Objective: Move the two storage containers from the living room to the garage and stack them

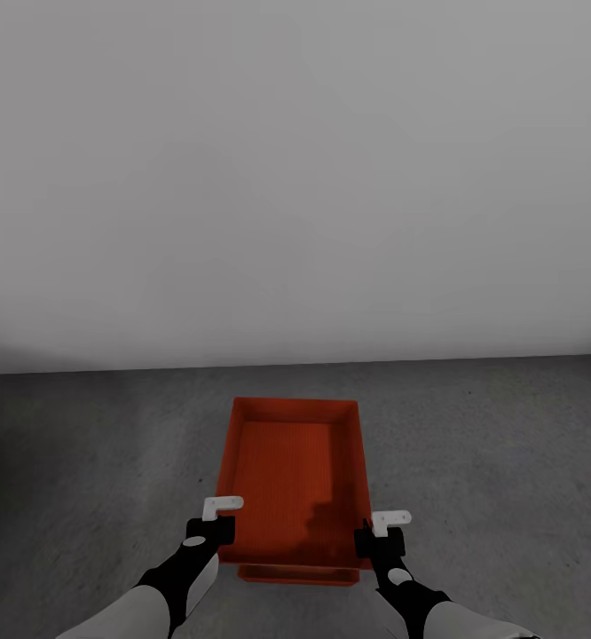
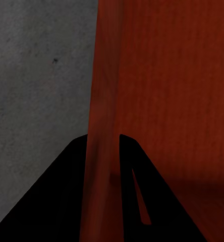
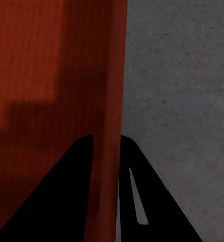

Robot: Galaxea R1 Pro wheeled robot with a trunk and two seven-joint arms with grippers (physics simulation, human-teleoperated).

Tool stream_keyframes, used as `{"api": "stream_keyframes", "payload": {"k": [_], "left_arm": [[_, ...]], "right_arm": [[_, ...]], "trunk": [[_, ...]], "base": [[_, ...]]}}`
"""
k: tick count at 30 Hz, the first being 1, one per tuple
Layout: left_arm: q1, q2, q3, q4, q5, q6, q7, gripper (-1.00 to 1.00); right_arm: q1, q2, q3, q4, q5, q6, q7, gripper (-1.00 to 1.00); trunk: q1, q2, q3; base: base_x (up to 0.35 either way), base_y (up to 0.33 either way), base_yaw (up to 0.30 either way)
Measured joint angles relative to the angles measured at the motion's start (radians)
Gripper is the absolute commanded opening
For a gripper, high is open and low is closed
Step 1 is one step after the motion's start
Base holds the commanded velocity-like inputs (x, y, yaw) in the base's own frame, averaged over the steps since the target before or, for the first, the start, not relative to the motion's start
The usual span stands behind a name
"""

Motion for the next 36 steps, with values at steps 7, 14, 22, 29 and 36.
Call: {"api": "stream_keyframes", "payload": {"k": [7, 14, 22, 29, 36], "left_arm": [[-0.001, 0.0, -0.001, 0.0, 0.001, 0.0, 0.0, -1.0], [-0.001, 0.0, 0.0, 0.002, -0.002, 0.0, 0.0, -1.0], [0.0, -0.001, 0.002, 0.002, -0.001, 0.0, 0.0, -1.0], [-0.001, 0.0, 0.001, 0.003, -0.002, 0.0, 0.0, -1.0], [-0.001, 0.0, 0.001, 0.003, -0.002, 0.0, 0.0, -1.0]], "right_arm": [[0.0, 0.0, -0.001, 0.0, 0.001, 0.0, 0.0, -1.0], [0.0, 0.0, 0.0, 0.001, -0.001, 0.0, 0.0, -1.0], [0.0, -0.001, -0.003, 0.0, 0.005, 0.002, 0.001, -1.0], [0.0, 0.0, 0.001, 0.001, -0.001, 0.001, 0.0, -1.0], [0.0, 0.0, 0.002, 0.001, -0.002, 0.001, 0.0, -1.0]], "trunk": [[0.0, 0.0, 0.0], [0.0, 0.0, 0.0], [0.0, 0.0, 0.0], [0.0, 0.0, 0.0], [0.0, 0.0, 0.0]], "base": [[0.0, 0.0, 0.0], [0.0, 0.0, 0.0], [0.0, 0.0, 0.0], [0.0, 0.0, 0.0], [0.0, 0.0, 0.0]]}}
